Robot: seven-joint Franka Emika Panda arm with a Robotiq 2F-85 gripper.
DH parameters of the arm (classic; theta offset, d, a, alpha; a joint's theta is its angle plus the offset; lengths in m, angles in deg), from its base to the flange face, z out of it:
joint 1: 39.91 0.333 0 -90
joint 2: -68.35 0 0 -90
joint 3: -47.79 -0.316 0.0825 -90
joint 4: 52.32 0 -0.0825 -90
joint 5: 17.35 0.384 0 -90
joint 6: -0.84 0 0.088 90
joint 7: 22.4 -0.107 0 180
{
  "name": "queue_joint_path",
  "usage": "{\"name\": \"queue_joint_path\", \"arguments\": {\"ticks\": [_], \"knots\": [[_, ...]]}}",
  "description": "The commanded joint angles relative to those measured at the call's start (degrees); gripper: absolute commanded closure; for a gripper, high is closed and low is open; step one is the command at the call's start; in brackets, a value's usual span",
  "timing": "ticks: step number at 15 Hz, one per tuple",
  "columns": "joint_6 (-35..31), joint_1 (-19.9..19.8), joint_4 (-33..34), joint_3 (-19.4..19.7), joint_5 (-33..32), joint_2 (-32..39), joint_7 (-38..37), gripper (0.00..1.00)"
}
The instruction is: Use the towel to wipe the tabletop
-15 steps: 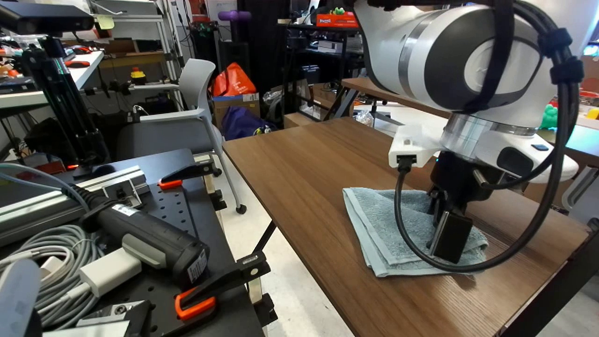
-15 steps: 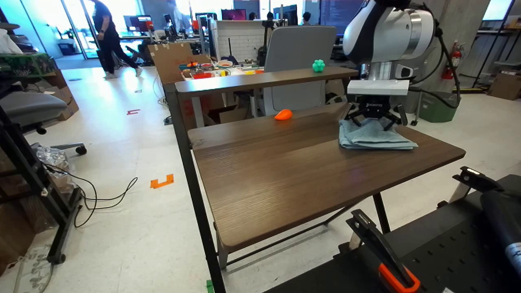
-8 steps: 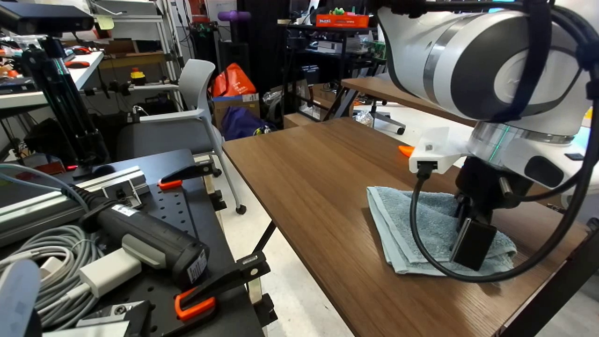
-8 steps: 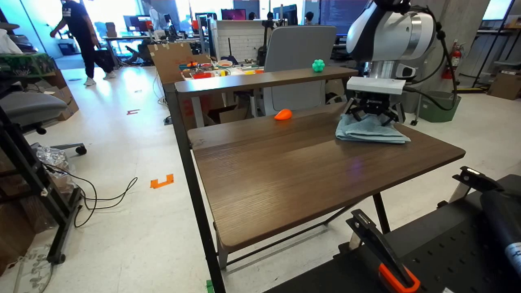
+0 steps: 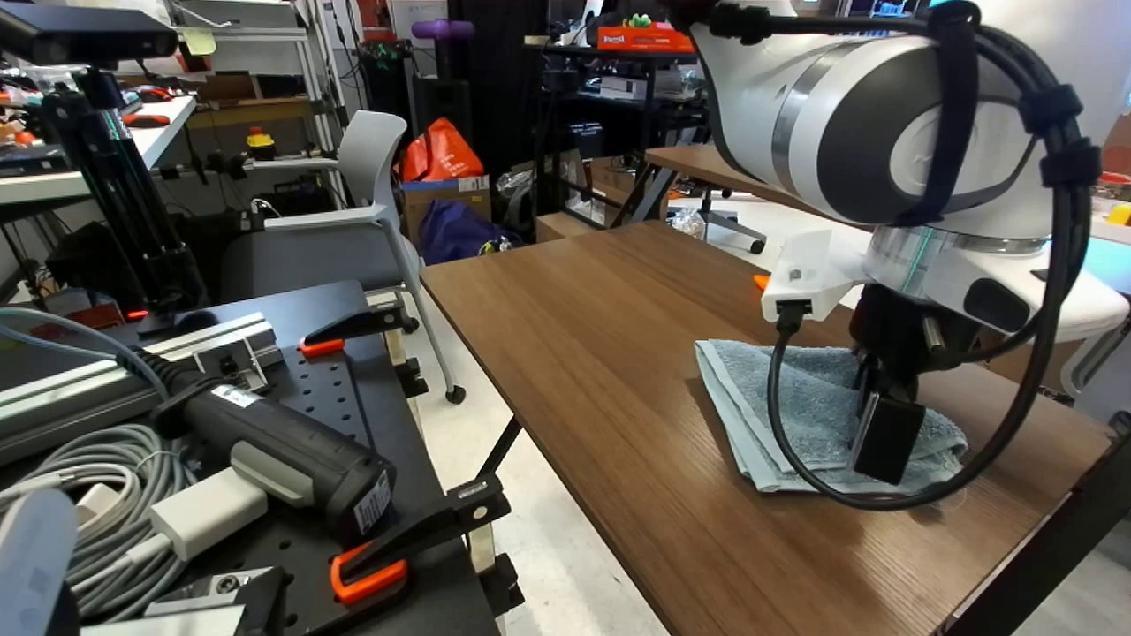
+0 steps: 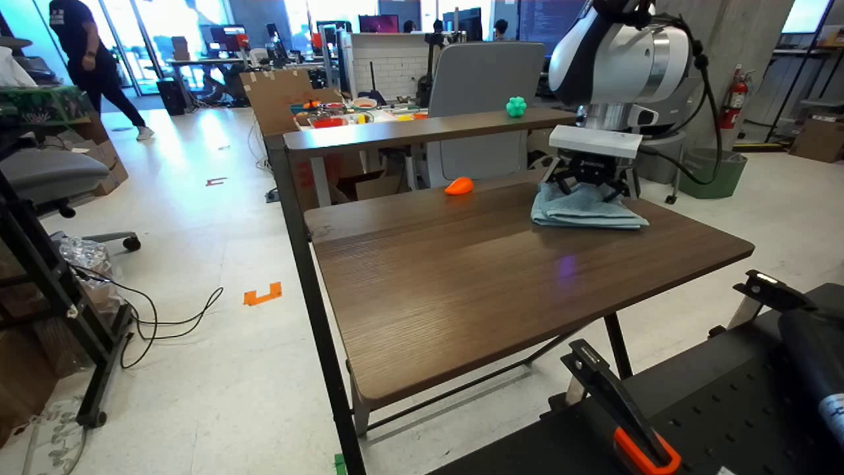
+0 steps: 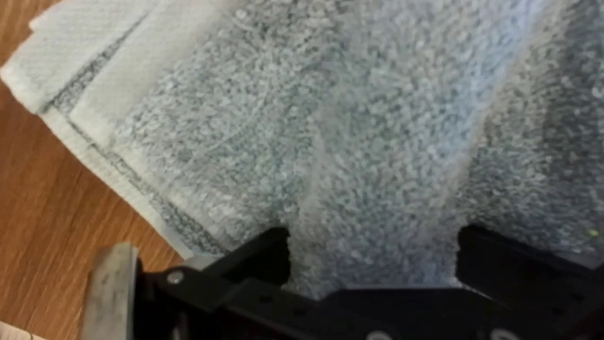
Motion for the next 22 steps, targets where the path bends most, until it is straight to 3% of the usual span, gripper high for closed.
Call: {"name": "queue_joint_path", "arguments": {"ticks": [1, 6, 9, 17, 22], "knots": [[0.53, -3.32, 7.85, -0.79, 3.58, 5.40, -3.52, 0.00], [1.07, -6.57, 16.26, -0.27, 5.05, 9.92, -10.62, 0.00], [3.11, -7.41, 17.92, -1.73, 4.29, 10.30, -10.98, 0.00], [-3.20, -1.70, 7.08, -7.20, 3.37, 5.24, 1.30, 0.00], [-5.62, 0.53, 2.31, -5.70, 3.67, 2.31, 5.05, 0.00]]}}
